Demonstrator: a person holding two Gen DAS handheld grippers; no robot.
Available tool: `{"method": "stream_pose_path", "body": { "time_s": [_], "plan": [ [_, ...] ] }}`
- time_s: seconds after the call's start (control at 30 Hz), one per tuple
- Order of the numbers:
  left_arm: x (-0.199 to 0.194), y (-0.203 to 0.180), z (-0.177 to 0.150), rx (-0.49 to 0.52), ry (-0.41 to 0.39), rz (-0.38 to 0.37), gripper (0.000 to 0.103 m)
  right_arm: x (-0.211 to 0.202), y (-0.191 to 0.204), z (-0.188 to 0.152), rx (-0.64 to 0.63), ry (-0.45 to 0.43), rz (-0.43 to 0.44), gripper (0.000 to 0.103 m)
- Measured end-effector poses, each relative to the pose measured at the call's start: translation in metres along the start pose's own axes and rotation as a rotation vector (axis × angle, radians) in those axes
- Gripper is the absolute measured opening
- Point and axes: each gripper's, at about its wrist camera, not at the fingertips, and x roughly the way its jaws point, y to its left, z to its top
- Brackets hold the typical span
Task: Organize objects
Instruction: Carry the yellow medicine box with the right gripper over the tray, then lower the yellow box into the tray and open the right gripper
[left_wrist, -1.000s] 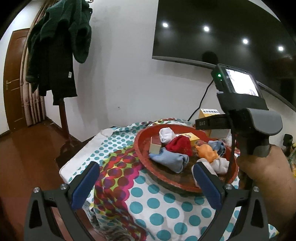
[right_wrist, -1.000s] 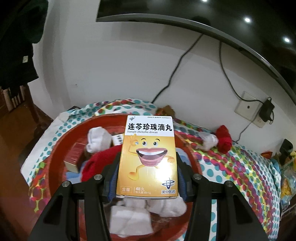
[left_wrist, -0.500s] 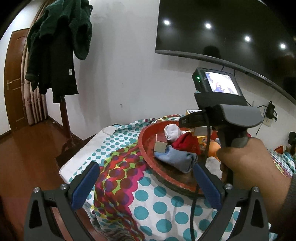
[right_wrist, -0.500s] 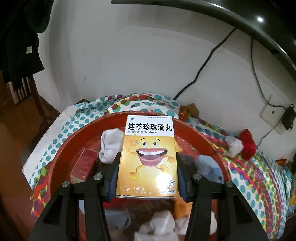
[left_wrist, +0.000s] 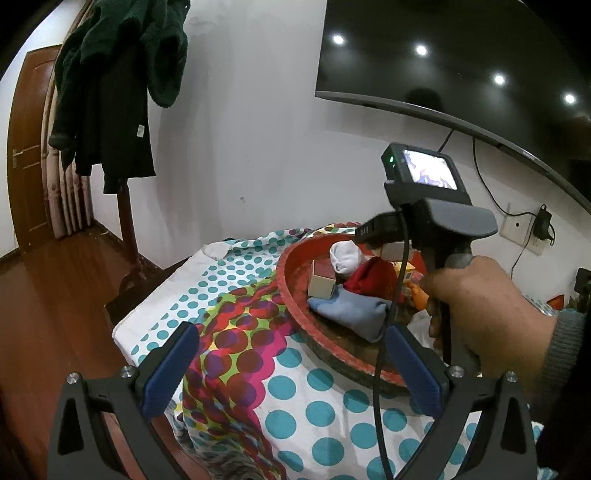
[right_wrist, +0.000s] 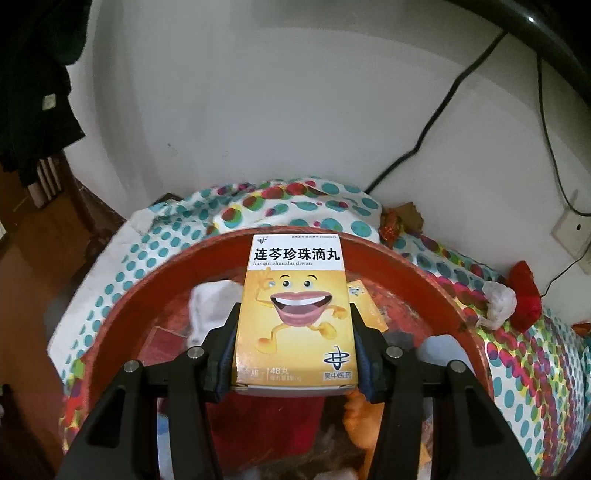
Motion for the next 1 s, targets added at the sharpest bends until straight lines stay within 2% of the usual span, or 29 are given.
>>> {"method": "stream_pose_path", "body": {
  "time_s": [0.3,0.67,0.73,0.8,0.87,1.0],
  "plan": [
    [0.002,0.001,0.001,-0.007,0.01,-0.001,0.103,0.023,0.007,-0.008,-0.012,0.053,-0.052,0.05],
    [0.001,-0.001,0.0,0.001,0.009,-0.003,0.103,0.028,0.006,-0.009,0.004,0.059,-0.055,0.051],
    [0.002,-0.002,0.0,0.0,0.012,-0.004,0.103,0.03,0.005,-0.009,0.004,0.063,-0.06,0.055],
    [0.001,-0.003,0.001,0.004,0.007,0.0,0.103,0.032,0.001,-0.011,0.022,0.079,-0.057,0.072],
    [0.0,-0.004,0.001,0.014,-0.001,0.004,0.103,0.026,-0.004,-0.012,0.047,0.063,-0.039,0.073],
    [-0.004,-0.008,0.001,0.033,-0.018,0.006,0.103,-0.001,-0.004,-0.013,0.019,-0.008,-0.072,0.087]
  ]
}}
